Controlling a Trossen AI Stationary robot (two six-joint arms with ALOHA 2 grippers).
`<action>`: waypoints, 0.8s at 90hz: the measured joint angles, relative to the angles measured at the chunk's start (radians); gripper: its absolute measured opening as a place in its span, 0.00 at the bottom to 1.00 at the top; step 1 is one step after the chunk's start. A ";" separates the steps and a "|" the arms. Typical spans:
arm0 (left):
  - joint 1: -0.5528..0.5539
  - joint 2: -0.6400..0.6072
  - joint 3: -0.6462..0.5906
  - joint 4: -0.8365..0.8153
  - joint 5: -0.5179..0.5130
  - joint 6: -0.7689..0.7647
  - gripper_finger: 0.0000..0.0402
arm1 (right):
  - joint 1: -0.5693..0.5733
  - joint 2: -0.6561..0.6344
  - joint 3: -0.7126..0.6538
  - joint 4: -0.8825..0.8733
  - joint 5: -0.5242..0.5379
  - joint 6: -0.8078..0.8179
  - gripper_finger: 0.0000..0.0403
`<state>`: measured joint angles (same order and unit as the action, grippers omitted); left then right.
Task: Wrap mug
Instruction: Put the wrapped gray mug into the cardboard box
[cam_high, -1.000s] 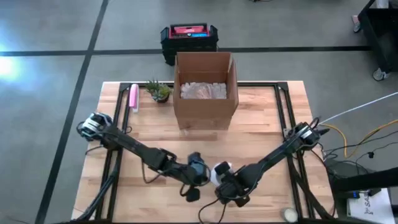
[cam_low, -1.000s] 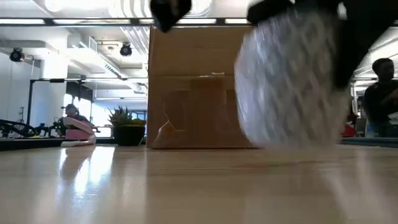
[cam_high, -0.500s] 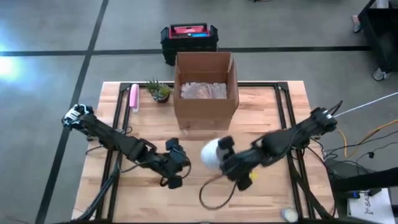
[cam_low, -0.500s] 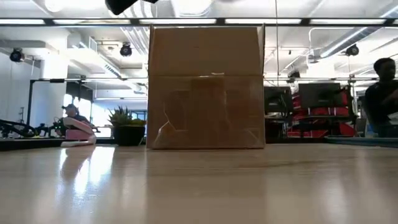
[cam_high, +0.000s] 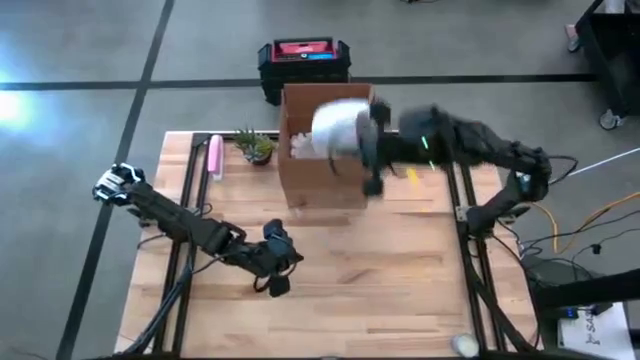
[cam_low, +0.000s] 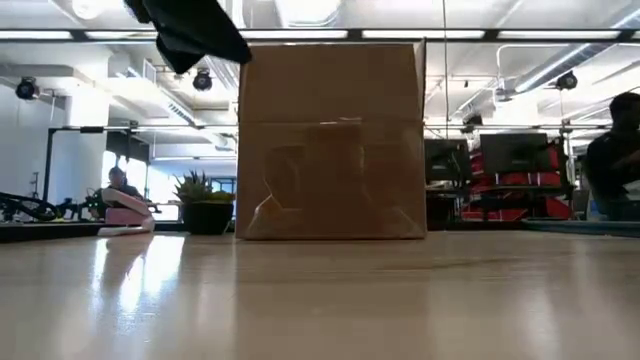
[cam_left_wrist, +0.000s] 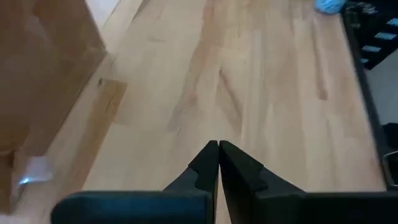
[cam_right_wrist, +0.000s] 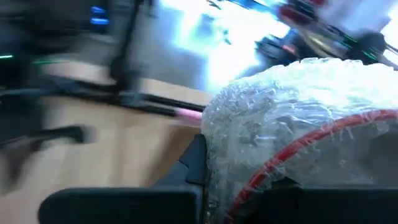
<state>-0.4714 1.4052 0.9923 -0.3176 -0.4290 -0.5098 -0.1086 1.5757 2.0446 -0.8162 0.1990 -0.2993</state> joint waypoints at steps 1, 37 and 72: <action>0.001 0.000 0.000 0.000 0.000 0.000 0.00 | -0.019 0.007 0.002 -0.002 -0.011 0.014 0.02; 0.003 0.000 0.002 0.004 0.000 0.020 0.00 | -0.352 0.306 0.003 -0.110 -0.285 0.380 0.02; 0.003 0.000 0.003 0.025 0.001 0.015 0.00 | -0.357 0.470 0.004 -0.086 -0.379 0.463 0.02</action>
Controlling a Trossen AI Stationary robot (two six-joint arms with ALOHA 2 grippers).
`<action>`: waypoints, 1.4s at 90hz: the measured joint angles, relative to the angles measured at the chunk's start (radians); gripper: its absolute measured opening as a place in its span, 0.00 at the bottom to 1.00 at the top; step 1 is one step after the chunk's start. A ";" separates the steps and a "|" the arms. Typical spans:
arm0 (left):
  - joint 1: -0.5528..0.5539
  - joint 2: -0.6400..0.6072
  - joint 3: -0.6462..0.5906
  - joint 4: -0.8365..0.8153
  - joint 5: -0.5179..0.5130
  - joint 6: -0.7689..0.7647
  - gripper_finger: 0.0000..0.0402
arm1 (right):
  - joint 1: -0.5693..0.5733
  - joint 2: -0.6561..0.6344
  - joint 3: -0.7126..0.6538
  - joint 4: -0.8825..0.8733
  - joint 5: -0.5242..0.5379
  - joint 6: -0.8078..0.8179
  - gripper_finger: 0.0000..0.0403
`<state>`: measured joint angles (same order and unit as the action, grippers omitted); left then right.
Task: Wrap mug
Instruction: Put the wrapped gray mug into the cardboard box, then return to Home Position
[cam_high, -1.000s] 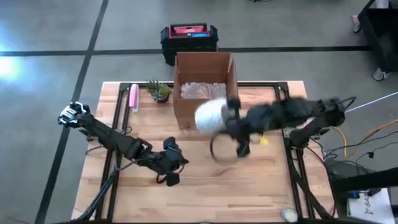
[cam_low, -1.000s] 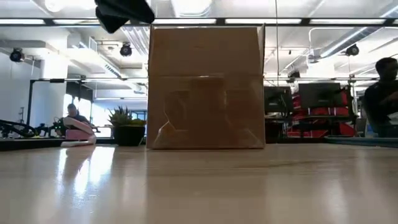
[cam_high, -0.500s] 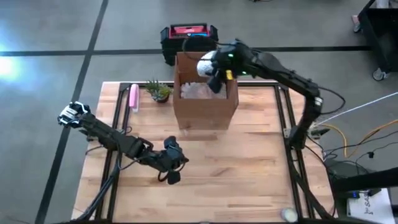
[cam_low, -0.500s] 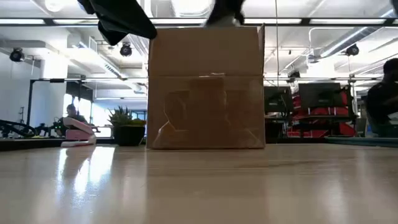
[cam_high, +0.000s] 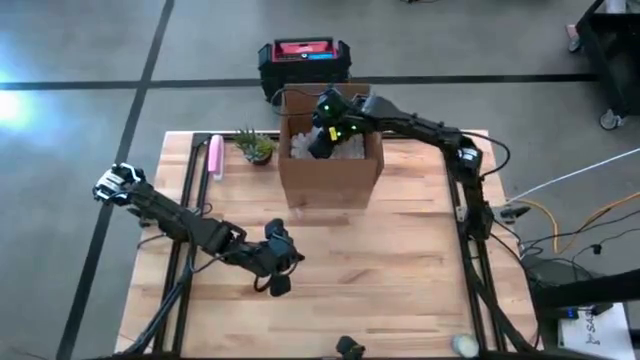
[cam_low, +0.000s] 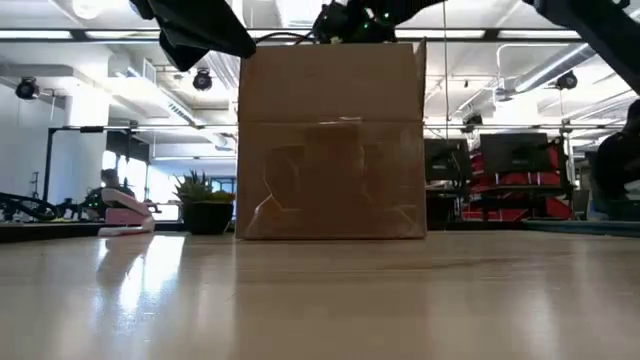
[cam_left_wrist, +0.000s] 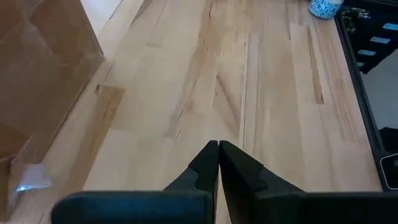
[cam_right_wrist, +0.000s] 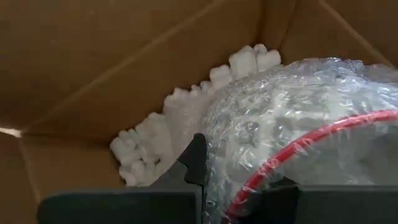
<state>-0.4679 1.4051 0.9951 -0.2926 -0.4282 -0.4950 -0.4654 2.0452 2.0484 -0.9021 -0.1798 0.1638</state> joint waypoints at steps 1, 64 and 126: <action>0.000 0.000 0.000 0.001 0.000 0.000 0.00 | 0.000 0.001 0.000 0.000 -0.011 0.000 0.03; 0.000 -0.054 0.001 0.001 0.000 0.017 0.00 | 0.036 -0.179 0.068 -0.156 -0.081 -0.210 0.63; 0.183 -0.483 -0.428 0.328 0.161 0.141 0.00 | 0.301 -1.096 -0.982 0.334 -0.080 -0.191 0.45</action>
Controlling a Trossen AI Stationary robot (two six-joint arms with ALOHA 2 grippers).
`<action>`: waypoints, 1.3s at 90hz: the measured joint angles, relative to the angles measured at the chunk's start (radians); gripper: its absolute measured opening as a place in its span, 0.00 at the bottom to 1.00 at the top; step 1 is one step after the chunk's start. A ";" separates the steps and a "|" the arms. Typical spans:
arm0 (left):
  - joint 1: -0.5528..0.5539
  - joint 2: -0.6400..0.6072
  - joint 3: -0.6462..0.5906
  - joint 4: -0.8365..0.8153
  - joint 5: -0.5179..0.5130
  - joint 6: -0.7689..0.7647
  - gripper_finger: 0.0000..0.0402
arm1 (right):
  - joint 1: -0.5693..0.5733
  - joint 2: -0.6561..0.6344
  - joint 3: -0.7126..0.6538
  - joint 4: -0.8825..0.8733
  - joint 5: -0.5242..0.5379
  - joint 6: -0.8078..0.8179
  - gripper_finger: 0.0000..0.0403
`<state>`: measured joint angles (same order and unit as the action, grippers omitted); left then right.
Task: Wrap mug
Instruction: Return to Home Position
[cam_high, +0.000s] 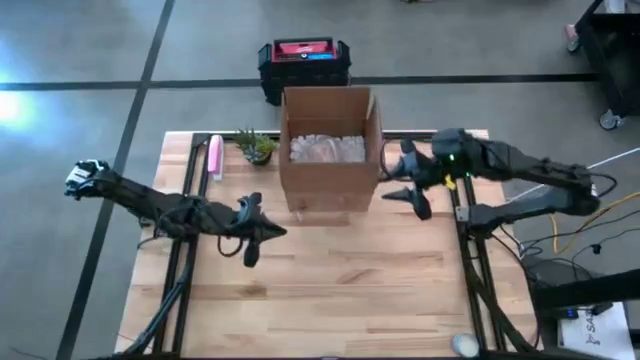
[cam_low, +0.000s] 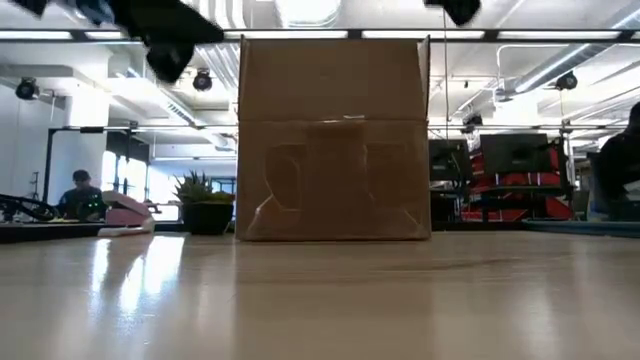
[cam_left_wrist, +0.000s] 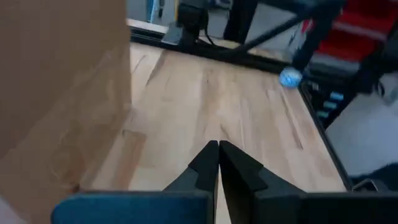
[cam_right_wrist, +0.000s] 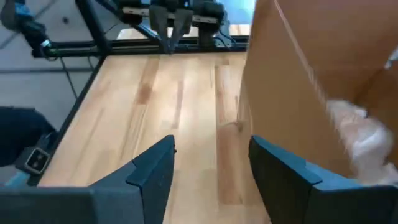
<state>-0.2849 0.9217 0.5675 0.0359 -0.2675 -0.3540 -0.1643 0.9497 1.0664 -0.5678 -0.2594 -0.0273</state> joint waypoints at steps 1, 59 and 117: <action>0.004 -0.003 -0.010 0.012 0.002 -0.004 0.00 | 0.003 -0.012 -0.022 0.019 0.001 0.007 0.44; 0.037 -0.010 -0.183 0.271 0.006 -0.004 0.00 | 0.014 -0.418 -0.877 0.802 0.035 0.193 0.03; 0.085 -0.003 -0.263 0.342 -0.013 0.012 0.00 | 0.014 -0.698 -1.024 0.692 0.133 0.209 0.00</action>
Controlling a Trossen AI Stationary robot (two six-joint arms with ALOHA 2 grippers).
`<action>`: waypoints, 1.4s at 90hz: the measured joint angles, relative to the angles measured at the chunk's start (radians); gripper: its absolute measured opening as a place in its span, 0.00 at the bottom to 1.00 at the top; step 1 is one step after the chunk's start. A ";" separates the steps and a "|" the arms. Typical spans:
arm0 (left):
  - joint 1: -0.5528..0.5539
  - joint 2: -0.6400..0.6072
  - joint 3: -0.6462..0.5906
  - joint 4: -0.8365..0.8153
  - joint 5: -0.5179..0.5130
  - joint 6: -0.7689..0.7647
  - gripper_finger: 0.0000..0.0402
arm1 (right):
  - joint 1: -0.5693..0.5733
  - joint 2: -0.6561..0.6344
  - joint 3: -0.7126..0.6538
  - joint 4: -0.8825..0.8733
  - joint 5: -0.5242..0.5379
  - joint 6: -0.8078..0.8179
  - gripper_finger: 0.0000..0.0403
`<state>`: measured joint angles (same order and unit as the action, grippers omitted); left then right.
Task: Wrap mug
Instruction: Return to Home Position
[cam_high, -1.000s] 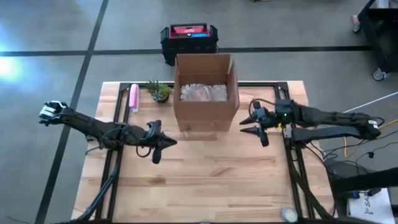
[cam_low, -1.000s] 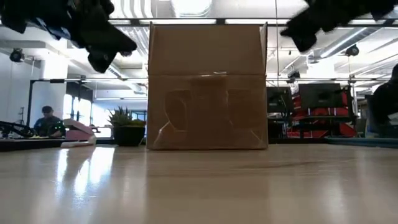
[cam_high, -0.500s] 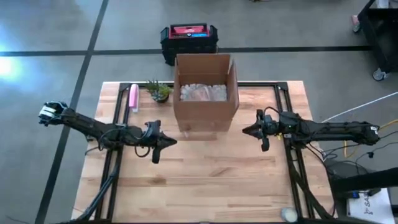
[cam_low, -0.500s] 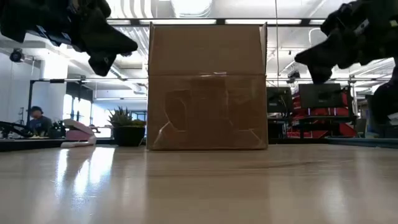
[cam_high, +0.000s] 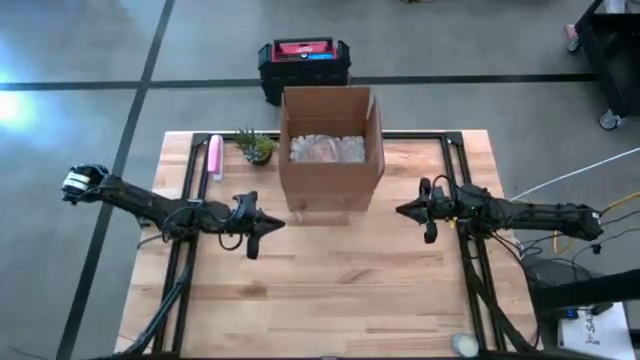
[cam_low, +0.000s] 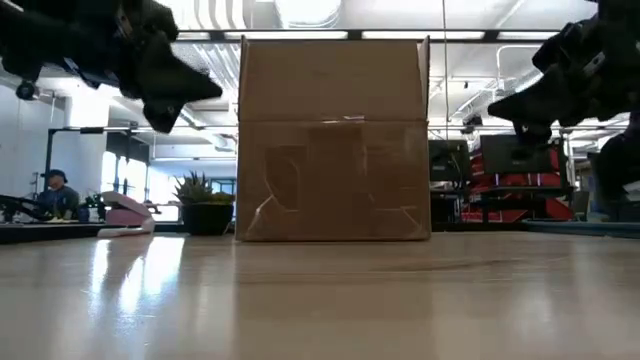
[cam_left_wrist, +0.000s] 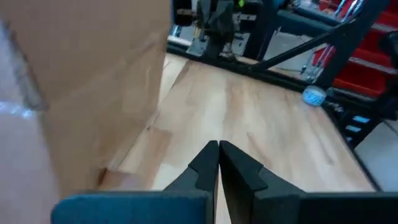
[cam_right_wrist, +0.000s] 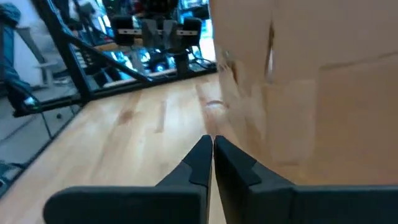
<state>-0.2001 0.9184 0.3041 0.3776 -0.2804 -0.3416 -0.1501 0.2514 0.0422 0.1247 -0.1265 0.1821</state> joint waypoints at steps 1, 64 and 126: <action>0.002 0.000 -0.004 0.001 0.000 0.000 0.00 | 0.000 -0.004 0.000 -0.003 0.000 -0.002 0.00; 0.288 -0.168 -0.284 0.352 0.307 0.017 0.00 | 0.012 -0.162 -0.030 -0.086 -0.059 -0.009 0.00; 0.288 -0.910 -0.294 -0.340 0.293 0.184 0.00 | 0.034 -0.128 -0.031 -0.087 -0.064 -0.033 0.00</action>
<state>0.0881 0.0086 0.0105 0.0372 0.0128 -0.1579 -0.1162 0.1234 0.0113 0.0381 -0.1902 0.1488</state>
